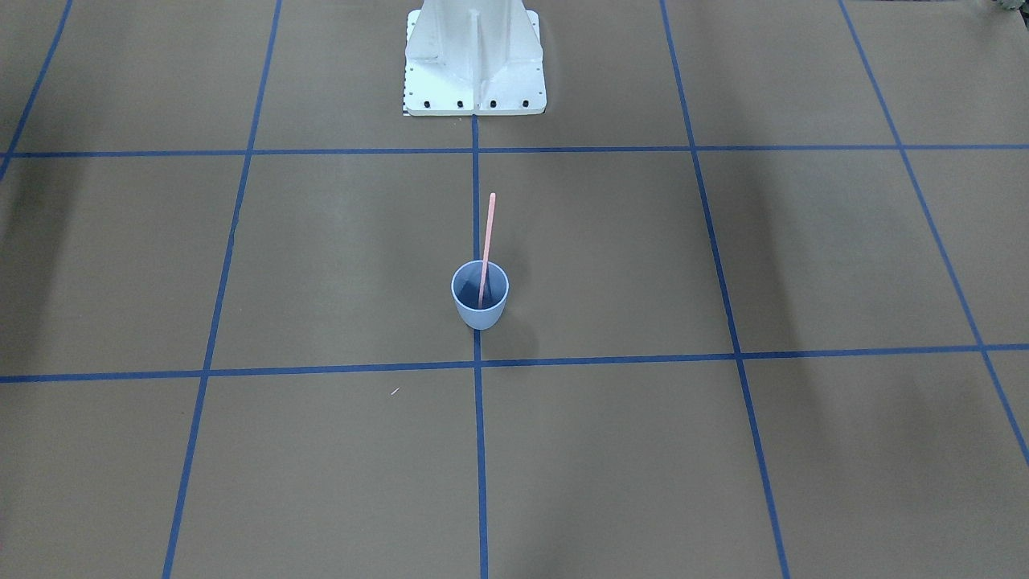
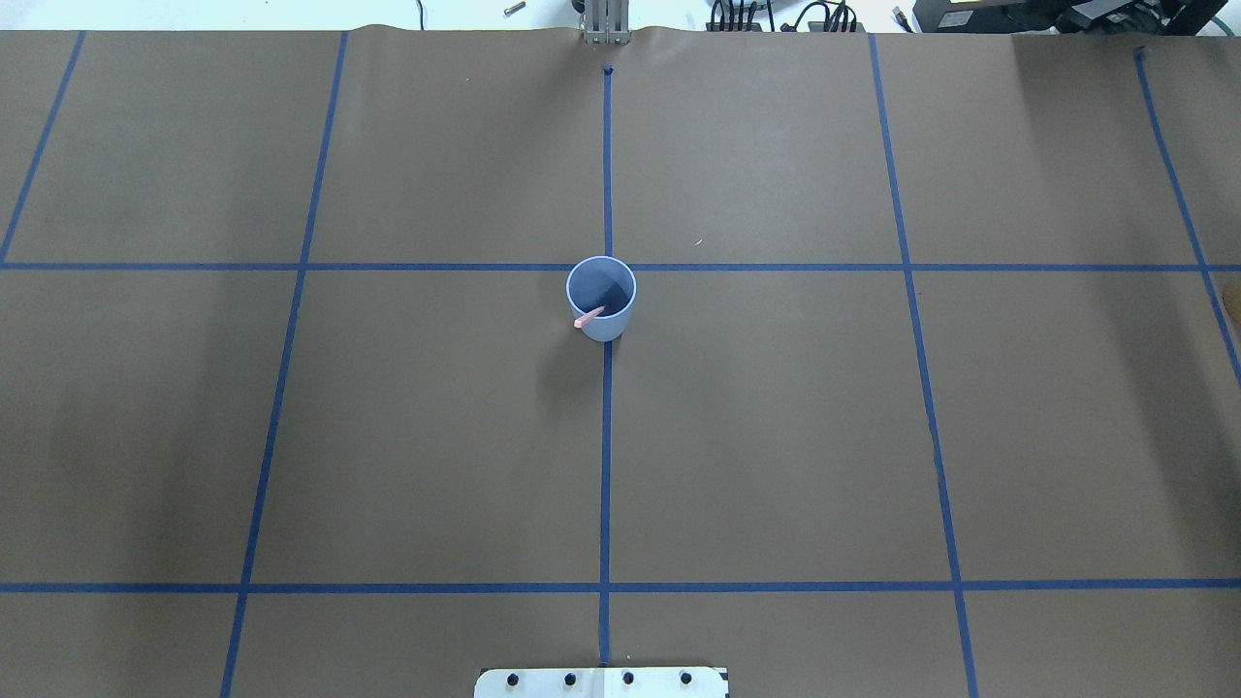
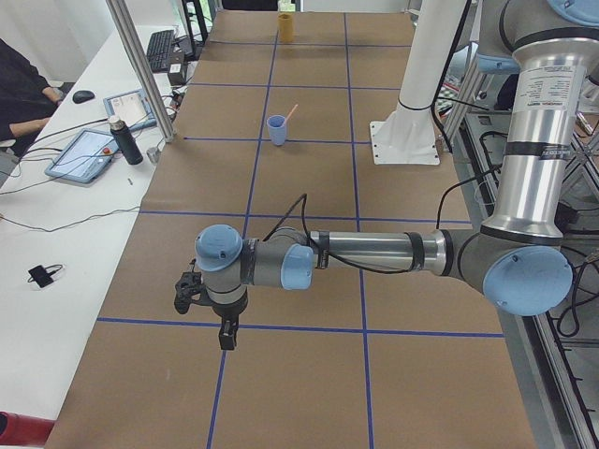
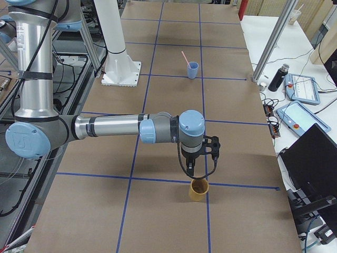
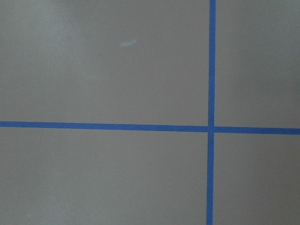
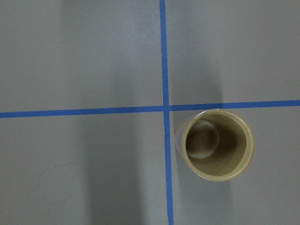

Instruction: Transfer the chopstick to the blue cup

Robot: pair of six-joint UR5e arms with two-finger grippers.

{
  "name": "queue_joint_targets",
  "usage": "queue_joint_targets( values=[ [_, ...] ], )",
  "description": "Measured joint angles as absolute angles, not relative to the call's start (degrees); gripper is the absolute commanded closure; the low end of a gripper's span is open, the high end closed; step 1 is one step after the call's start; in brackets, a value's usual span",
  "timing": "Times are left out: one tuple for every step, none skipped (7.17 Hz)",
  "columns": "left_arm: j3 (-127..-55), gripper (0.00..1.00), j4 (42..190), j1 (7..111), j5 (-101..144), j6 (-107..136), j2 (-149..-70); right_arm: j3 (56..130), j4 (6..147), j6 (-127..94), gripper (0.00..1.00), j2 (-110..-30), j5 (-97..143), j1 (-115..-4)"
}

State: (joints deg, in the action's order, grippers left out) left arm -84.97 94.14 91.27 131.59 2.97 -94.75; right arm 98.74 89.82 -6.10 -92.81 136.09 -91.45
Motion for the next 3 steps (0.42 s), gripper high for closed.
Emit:
queue_joint_targets(
  values=[
    [-84.76,0.01,94.13,91.25,131.86,2.98,-94.75,98.72,90.00,-6.10,0.00,-92.81,136.03,-91.48],
    [-84.63,0.01,94.13,91.24,131.96,2.99,-94.75,98.70,90.05,-6.11,0.00,-92.82,135.99,-91.49],
    [-84.59,0.02,94.13,91.24,131.99,2.99,-94.75,98.71,90.08,-6.11,0.00,-92.86,135.93,-91.49]
  ],
)
